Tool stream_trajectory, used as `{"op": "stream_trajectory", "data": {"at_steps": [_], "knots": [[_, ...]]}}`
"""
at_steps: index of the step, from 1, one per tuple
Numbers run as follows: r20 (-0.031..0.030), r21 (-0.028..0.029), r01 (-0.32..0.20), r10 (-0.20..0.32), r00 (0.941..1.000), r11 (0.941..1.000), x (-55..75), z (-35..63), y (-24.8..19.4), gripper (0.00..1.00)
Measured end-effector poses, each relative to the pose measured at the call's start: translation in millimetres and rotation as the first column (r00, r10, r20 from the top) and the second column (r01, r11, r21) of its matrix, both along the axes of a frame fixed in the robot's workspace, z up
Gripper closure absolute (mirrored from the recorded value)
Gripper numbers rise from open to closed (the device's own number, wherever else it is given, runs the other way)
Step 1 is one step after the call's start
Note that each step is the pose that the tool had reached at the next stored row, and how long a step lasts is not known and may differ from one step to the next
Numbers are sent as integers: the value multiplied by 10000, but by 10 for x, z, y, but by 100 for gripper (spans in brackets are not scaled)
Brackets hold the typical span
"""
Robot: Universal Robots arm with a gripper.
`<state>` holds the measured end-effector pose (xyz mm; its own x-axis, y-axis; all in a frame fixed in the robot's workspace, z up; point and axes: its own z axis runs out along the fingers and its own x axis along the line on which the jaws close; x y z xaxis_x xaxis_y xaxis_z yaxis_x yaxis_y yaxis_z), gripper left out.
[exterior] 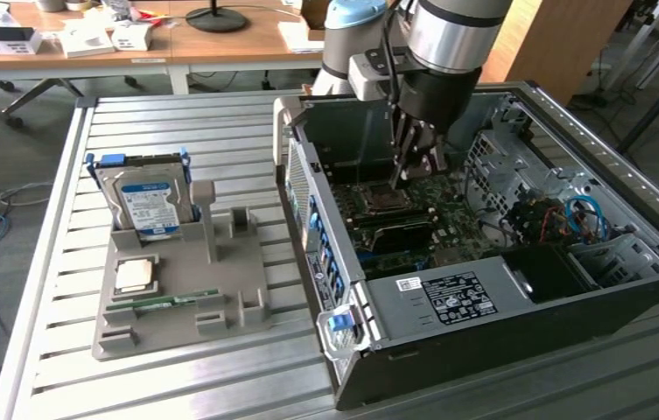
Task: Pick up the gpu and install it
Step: 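Press down on the gpu until it lock into place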
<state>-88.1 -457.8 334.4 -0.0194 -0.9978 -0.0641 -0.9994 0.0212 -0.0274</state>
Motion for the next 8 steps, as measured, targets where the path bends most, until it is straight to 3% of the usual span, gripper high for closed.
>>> {"op": "stream_trajectory", "data": {"at_steps": [8], "knots": [[-13, 0, 0, 0, 10000, 10000, 11, 7, 0, 89]]}}
